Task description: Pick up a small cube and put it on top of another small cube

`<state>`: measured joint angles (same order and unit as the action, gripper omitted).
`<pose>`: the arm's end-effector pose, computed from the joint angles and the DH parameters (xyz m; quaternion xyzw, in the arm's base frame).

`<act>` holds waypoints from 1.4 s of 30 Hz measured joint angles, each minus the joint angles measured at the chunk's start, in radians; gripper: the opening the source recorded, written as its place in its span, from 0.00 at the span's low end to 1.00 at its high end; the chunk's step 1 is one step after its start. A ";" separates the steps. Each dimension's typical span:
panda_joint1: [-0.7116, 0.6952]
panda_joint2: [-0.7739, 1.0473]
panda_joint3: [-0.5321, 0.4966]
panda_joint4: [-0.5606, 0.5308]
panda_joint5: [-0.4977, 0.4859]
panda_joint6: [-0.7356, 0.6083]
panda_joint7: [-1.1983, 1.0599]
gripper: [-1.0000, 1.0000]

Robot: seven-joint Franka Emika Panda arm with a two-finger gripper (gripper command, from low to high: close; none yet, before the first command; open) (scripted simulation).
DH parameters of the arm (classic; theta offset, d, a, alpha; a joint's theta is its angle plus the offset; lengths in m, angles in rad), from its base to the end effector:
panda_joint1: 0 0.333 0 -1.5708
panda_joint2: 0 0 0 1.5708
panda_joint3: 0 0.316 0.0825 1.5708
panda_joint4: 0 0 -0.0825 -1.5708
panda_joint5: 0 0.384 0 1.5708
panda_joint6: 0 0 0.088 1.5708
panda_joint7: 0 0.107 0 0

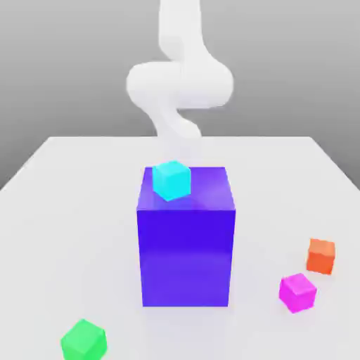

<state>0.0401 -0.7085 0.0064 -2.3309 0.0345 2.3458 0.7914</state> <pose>0.3811 0.0191 0.6673 -0.8686 0.3467 -0.3177 0.1563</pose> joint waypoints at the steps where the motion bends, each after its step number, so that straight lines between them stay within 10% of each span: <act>1: 0.017 0.040 0.004 -0.013 0.014 0.019 -0.003 0.50; 15: 0.183 0.549 0.152 -0.185 0.100 0.275 0.027 0.50; 29: 0.384 1.057 0.090 -0.258 -0.196 0.589 0.300 0.50; 30: 0.391 1.079 0.081 -0.254 -0.203 0.606 0.306 0.00; 42: 0.351 0.918 0.137 -0.288 -0.134 0.480 0.254 0.00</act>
<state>0.3910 0.2094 0.1433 -2.6184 -0.0999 2.8254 1.0456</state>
